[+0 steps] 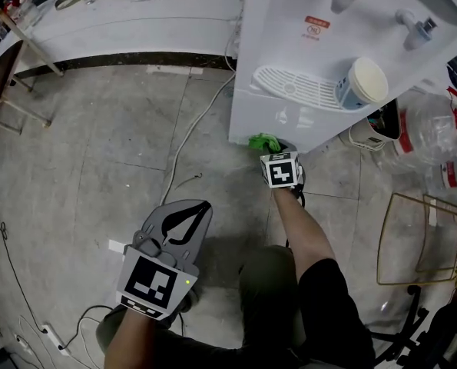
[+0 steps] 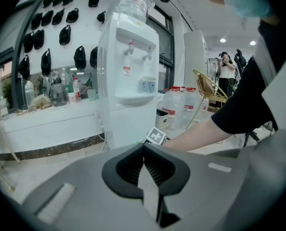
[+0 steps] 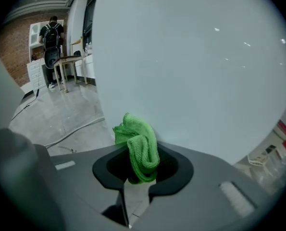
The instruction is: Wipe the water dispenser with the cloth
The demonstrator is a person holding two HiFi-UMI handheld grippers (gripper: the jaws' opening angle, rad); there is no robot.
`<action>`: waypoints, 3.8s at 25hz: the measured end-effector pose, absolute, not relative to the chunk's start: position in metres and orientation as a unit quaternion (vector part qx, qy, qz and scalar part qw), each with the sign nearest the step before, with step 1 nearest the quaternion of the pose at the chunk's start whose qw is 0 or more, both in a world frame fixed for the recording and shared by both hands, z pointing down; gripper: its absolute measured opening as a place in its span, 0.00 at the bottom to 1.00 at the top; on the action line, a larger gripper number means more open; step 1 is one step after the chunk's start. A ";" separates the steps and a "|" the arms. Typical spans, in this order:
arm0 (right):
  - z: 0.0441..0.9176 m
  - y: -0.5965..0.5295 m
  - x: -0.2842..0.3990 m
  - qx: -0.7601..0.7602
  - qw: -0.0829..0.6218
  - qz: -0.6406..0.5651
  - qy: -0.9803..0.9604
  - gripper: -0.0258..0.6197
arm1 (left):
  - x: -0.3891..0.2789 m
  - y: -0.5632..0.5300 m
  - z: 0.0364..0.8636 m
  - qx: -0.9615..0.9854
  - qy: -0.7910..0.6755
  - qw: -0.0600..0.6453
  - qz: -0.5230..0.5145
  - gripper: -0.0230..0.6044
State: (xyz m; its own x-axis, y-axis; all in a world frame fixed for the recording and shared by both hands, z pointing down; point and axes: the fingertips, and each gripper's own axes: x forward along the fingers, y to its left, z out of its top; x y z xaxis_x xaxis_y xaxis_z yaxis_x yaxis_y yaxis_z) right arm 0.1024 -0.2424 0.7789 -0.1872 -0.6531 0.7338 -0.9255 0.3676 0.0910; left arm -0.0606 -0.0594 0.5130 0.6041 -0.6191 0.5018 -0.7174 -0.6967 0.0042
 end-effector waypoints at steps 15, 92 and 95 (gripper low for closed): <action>0.755 -0.221 0.305 0.671 0.327 0.237 -0.621 0.19 | -0.027 -0.061 0.519 0.901 -0.347 0.083 0.248 0.04; -0.017 0.059 0.116 0.497 0.082 0.143 -0.852 0.19 | -0.033 0.043 0.002 0.885 -0.440 -0.020 0.151 0.04; -0.028 0.069 0.128 0.502 0.083 0.134 -0.850 0.19 | -0.020 0.054 -0.015 0.888 -0.432 -0.026 0.154 0.04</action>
